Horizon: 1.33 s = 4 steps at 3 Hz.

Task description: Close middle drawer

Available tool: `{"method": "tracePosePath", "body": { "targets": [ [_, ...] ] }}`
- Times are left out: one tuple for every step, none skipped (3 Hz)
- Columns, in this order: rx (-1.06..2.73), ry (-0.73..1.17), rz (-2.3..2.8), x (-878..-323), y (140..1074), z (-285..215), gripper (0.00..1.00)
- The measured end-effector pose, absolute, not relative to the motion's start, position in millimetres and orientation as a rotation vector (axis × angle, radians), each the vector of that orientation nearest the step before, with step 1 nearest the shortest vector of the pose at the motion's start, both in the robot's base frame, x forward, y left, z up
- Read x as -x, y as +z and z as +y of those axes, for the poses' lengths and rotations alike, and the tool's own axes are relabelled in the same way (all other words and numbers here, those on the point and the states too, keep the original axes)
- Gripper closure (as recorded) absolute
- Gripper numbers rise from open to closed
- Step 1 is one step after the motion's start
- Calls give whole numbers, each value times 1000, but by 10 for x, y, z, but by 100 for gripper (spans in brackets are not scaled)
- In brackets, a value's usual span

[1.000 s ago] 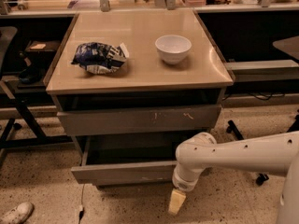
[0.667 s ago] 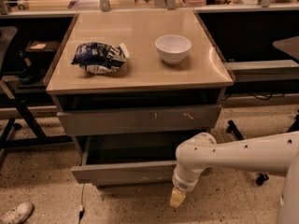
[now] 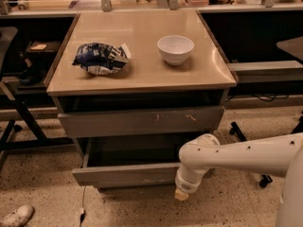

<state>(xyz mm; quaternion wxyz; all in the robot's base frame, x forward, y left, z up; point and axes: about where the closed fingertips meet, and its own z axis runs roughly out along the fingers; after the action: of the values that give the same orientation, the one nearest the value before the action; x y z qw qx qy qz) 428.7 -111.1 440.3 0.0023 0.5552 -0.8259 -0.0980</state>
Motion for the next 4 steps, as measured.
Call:
{"method": "tracePosePath", "body": {
  "targets": [
    [-1714, -257, -2635, -4510, 4283, -1185, 100],
    [-1698, -174, -2682, -4750, 4181, -1258, 100],
    [-1701, -86, -2716, -5010, 4157, -1289, 100],
    [-1711, -26, -2732, -5245, 4144, -1286, 100]
  ]
}}
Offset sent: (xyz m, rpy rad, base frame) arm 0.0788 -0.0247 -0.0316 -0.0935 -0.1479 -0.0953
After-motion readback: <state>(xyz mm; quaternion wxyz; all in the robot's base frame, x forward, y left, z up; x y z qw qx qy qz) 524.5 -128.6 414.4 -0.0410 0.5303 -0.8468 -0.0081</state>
